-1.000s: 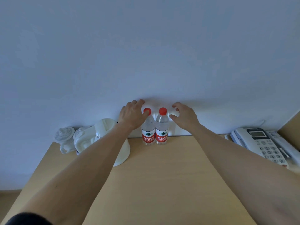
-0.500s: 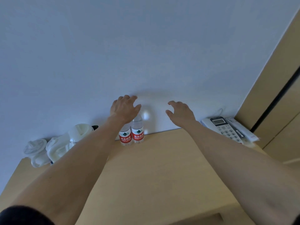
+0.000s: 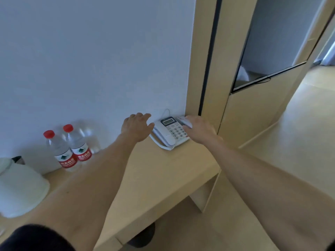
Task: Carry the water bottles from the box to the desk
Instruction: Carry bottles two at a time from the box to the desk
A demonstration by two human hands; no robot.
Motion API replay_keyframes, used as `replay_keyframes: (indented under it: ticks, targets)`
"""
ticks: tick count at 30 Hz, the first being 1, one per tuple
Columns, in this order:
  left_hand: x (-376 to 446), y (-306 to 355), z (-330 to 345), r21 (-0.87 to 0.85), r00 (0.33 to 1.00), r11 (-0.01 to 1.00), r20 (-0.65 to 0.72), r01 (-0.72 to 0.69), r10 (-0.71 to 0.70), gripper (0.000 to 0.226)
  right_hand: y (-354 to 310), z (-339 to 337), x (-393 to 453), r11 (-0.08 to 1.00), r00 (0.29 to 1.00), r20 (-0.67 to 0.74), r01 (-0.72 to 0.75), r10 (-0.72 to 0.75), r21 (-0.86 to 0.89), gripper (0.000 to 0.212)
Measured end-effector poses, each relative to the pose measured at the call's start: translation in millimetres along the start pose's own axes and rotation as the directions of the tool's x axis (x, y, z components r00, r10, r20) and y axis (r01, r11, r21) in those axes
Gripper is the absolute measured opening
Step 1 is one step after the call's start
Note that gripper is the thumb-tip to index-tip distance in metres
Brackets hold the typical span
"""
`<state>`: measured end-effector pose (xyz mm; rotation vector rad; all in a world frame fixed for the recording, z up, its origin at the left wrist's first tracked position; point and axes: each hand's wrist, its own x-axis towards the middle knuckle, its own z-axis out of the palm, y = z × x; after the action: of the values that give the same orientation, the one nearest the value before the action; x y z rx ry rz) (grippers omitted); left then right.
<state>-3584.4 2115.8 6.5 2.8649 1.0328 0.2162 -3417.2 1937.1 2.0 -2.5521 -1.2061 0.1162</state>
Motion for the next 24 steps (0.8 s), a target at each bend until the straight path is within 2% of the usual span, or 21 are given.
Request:
replay_keyframes:
  ticks: [5, 9, 13, 17, 20, 24]
  targets:
    - [1.1, 133.5, 27.2, -0.047, 0.982, 0.982, 0.045, -0.182, 0.184, 0.048, 110.5, -35.2, -65.7, 0.977, 0.976, -0.043, -0.213, 0.212, -0.010, 0.056]
    - [-3.8, 246.9, 47.0, -0.108, 0.925, 0.926, 0.082, -0.362, 0.371, 0.053, 196.9, -68.3, -132.6, 0.930, 0.924, -0.100, -0.368, 0.368, 0.017, 0.055]
    - [-15.2, 358.5, 63.0, -0.192, 0.863, 0.867, 0.132, -0.460, 0.488, 0.059, 273.7, -102.6, -207.0, 0.831, 0.819, -0.165, -0.556, 0.550, 0.016, 0.056]
    - [-31.8, 459.0, 79.4, -0.255, 0.766, 0.773, 0.149, -0.581, 0.625, 0.059, 338.0, -132.1, -271.4, 0.704, 0.687, -0.198, -0.710, 0.700, 0.023, 0.058]
    - [-41.1, 522.1, 91.0, -0.263, 0.695, 0.710, 0.164, -0.653, 0.700, 0.059, 374.4, -142.7, -306.7, 0.620, 0.598, -0.208, -0.783, 0.774, 0.058, 0.058]
    - [-44.2, 591.1, 103.1, -0.254, 0.619, 0.623, 0.108, -0.740, 0.778, 0.056, 420.6, -154.2, -328.3, 0.542, 0.517, -0.206, -0.836, 0.831, 0.087, 0.058]
